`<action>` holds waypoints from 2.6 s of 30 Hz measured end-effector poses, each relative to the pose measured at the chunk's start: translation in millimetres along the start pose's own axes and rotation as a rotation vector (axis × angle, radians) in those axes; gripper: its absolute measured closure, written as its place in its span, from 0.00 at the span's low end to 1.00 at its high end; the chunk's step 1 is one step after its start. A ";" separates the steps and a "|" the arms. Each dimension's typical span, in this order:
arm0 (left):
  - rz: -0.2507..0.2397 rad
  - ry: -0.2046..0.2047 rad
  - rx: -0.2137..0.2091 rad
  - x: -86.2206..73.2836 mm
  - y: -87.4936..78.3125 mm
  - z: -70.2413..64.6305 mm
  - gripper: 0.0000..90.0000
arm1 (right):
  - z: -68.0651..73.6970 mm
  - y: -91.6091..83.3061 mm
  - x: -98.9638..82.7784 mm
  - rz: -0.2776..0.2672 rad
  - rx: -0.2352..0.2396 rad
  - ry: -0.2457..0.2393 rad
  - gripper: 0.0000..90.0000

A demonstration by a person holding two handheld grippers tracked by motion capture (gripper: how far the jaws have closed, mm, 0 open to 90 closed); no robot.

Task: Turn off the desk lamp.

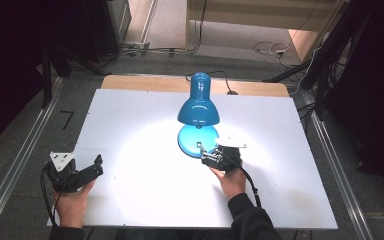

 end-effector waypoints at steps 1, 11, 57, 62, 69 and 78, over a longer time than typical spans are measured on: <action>0.001 0.002 0.000 0.0 0.0 0.0 0.06 | 0.7 0.6 0.2 -0.002 0.002 -0.002 0.25; -0.002 -0.001 -0.003 0.2 -0.2 0.3 0.06 | 14.3 4.0 2.3 -0.029 -0.005 -0.007 0.44; -0.005 -0.007 0.001 -1.4 -3.1 6.8 0.06 | 25.3 23.0 3.7 -0.068 -0.016 -0.009 0.98; -0.007 -0.007 0.002 -0.9 -2.5 6.9 0.06 | 26.9 23.2 4.1 -0.063 -0.038 -0.025 0.98; -0.008 -0.004 -0.002 -0.5 -2.7 6.9 0.06 | 25.9 26.1 6.0 -0.056 -0.039 -0.010 0.98; -0.006 -0.005 -0.001 -1.2 -2.7 9.7 0.06 | 25.9 30.5 10.5 -0.055 -0.032 -0.009 0.98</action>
Point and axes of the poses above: each handheld gripper's, and its own axes: y roughly forward along the jaws, x roughly out of its top, z roughly to its left, the point moved 6 cm from there along y, roughly forward along the jaws, and after that the axes turned 5 degrees about z, right-handed, at the moved point
